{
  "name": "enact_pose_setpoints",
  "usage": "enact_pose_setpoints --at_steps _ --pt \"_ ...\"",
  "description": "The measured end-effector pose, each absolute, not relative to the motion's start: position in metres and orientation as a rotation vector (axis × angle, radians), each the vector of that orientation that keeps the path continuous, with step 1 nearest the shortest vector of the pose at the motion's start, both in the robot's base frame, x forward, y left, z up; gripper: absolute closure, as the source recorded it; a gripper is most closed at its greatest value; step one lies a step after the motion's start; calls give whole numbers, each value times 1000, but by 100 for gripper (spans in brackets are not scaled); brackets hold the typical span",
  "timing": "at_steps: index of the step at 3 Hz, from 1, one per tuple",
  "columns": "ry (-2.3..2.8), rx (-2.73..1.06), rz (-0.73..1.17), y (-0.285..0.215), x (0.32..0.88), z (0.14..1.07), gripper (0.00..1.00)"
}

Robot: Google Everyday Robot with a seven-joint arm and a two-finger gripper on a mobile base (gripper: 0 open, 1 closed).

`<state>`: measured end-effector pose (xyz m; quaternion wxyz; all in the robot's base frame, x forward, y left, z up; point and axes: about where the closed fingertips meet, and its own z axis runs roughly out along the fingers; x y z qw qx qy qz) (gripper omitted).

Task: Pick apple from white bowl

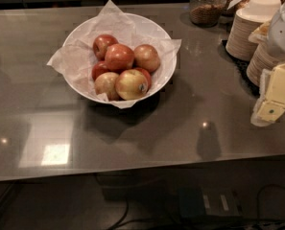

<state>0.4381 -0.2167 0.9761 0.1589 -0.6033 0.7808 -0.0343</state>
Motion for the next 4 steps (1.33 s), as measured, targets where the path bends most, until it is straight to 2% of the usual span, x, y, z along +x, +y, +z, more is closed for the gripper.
enact_pose_setpoints --at_steps 1,4 --pt "2232 -1725 -98 -217 438 976 0" --pt "1969 -1828 -14 -137 480 1011 0"
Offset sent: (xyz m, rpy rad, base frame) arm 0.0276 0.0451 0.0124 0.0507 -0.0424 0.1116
